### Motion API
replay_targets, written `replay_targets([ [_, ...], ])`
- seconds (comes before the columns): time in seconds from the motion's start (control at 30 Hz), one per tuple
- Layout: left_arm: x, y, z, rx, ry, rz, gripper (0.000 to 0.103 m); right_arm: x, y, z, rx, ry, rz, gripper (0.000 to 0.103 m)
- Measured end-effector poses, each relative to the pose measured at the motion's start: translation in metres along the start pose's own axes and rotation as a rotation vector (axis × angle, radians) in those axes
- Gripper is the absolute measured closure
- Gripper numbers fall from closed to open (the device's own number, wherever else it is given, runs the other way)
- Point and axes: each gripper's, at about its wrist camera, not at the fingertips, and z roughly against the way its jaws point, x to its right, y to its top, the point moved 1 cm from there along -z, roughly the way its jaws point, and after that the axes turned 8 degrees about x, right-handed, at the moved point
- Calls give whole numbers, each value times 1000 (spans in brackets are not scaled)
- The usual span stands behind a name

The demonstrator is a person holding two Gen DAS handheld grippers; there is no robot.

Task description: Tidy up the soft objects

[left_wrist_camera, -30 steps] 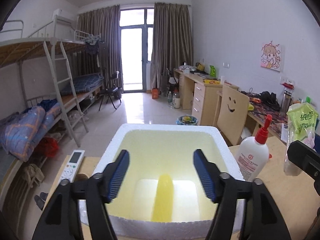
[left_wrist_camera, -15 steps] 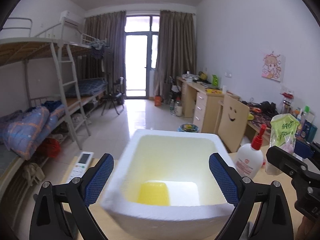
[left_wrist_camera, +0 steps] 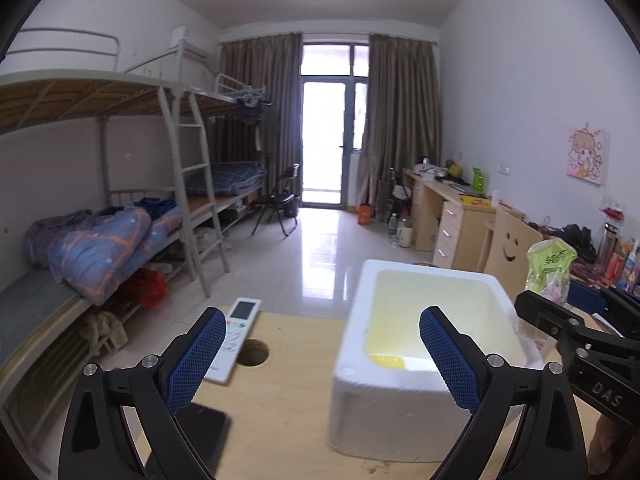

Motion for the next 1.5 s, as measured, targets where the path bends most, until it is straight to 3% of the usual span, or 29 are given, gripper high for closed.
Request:
replay_targets([
  [0.27,-18,-8,10,35,66,-8,5,-9,0,-22,-28,25,3,46],
  [0.47,-29,-14,14,55,75,8,5,-8,-7,-38,-70,29,-28,42],
  [0.77,-32,-23,13,50,77,6,5,-9,-13,-48,-111,39,-37,24],
  [1.07,-32,-23,29,75,61,-2,5,-8,4,-11,-42,16,-53,16],
  [1.17,-28,-21,39,91,48,-8,5,-10,10,9,-8,7,-46,5],
  [1.5,-15,-8,92,151,13,-11,5,-14,19,63,51,-12,-33,4],
])
